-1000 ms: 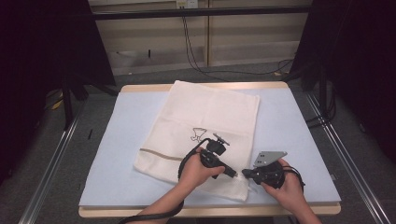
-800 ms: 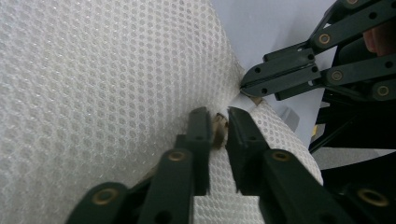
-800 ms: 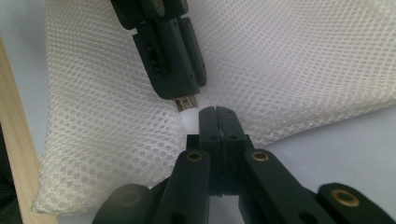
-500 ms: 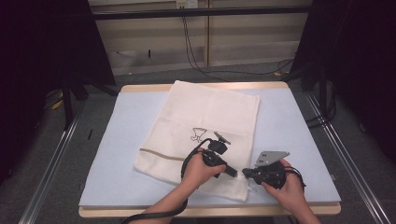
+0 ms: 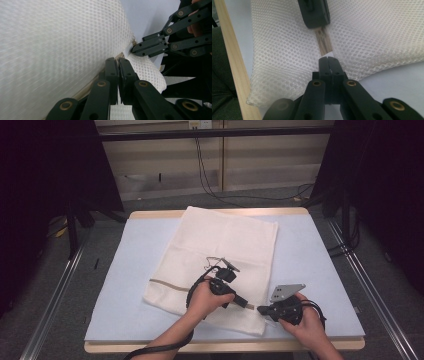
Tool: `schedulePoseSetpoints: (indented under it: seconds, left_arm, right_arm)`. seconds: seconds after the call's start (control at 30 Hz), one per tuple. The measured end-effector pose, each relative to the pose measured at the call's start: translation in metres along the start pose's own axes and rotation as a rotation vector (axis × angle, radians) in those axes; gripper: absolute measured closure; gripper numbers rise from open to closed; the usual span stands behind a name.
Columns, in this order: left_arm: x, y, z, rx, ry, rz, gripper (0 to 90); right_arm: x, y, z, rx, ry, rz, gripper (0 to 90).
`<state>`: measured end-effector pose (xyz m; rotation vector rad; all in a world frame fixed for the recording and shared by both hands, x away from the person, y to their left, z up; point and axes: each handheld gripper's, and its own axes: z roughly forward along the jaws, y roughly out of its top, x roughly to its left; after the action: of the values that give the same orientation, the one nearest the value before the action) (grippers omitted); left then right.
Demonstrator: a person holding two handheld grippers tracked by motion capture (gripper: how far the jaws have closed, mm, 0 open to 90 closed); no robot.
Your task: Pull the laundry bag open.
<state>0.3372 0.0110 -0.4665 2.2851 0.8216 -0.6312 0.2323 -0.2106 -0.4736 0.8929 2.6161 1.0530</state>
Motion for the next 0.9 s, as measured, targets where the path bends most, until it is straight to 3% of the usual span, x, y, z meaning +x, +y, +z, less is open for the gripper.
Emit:
schedulePoseSetpoints:
  seconds: [0.07,0.33,0.37,0.43,0.47,0.5,0.57,0.6,0.63,0.67,0.8,0.83,0.87,0.9]
  left_arm:
    - [0.003,-0.002,-0.009,-0.012,0.002,0.000,87.1]
    - [0.016,-0.011,-0.032,-0.010,0.026,-0.007,87.1]
    - [0.017,-0.013,-0.034,-0.021,0.007,-0.023,87.1]
    - [0.020,-0.015,-0.038,-0.008,0.032,0.002,87.1]
    - [0.020,-0.016,-0.037,-0.028,0.019,-0.017,87.1]
    - [0.021,-0.016,-0.040,-0.026,0.040,-0.017,87.1]
    - [0.023,-0.017,-0.044,-0.039,0.013,-0.032,87.1]
    - [0.024,-0.017,-0.045,-0.033,0.031,-0.014,87.1]
    - [0.023,-0.017,-0.047,-0.039,0.035,-0.020,87.1]
    - [0.025,-0.018,-0.050,-0.014,0.038,-0.006,87.2]
    - [0.028,-0.020,-0.055,-0.043,0.056,-0.029,87.1]
    - [0.031,-0.020,-0.058,-0.044,0.045,-0.019,87.1]
    - [0.032,-0.021,-0.059,-0.048,0.033,-0.034,87.1]
    - [0.032,-0.021,-0.060,-0.044,0.041,-0.032,87.1]
  right_arm:
    - [0.000,0.001,0.000,0.007,0.004,-0.021,90.0]
    - [0.002,0.002,0.000,0.020,-0.012,-0.020,90.0]
    - [0.001,0.002,0.000,0.019,-0.009,-0.021,90.0]
    - [0.001,0.002,0.000,0.013,-0.006,-0.017,90.0]
    - [0.000,0.001,0.000,0.010,-0.003,-0.017,90.0]
    - [0.000,0.001,0.000,0.010,-0.002,-0.015,90.0]
    - [0.001,0.001,0.000,0.012,-0.005,-0.016,90.0]
    - [0.001,0.001,0.000,0.012,-0.006,-0.020,90.0]
    - [0.001,0.001,0.000,0.014,-0.011,-0.022,90.0]
    - [0.001,0.001,0.000,0.012,-0.011,-0.019,90.0]
    - [0.001,0.001,0.000,0.011,-0.006,-0.016,90.0]
    - [0.001,0.001,-0.001,0.013,-0.012,-0.020,90.0]
    - [0.002,0.001,-0.001,0.014,-0.014,-0.021,90.0]
    - [0.002,0.001,-0.001,0.015,-0.018,-0.020,90.0]
